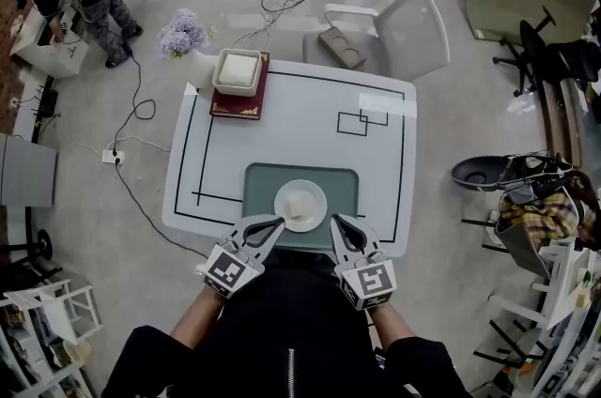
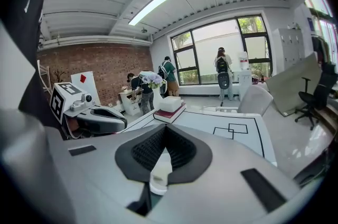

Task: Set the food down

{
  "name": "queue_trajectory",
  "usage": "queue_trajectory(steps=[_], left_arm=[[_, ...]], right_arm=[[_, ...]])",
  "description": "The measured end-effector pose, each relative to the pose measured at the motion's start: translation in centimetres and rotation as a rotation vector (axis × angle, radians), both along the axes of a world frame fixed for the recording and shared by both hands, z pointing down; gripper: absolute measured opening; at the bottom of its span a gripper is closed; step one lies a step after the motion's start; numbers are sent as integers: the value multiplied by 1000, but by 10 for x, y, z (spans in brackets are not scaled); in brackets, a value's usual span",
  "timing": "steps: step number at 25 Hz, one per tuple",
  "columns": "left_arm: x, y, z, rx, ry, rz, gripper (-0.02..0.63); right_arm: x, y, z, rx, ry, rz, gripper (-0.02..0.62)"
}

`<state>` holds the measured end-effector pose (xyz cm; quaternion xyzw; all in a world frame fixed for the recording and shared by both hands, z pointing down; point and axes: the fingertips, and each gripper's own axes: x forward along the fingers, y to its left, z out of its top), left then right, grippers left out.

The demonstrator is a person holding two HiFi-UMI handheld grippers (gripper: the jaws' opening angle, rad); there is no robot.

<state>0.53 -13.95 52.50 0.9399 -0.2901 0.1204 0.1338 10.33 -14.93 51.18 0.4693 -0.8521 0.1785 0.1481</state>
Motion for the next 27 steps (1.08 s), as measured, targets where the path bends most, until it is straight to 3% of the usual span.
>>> queue_trajectory(steps=[4,13,27], left_arm=[[-3,0,6,46,-48,22,5],[-2,-1,4,-7,-3,-23,6],[-5,1,15,11,-40,5,6]], right_arm=[[-3,0,-1,0,1,-13,9],[-5,-4,-4,-14,-20,-20,9],[-8,-4,-3,-25,-19,-38,9]])
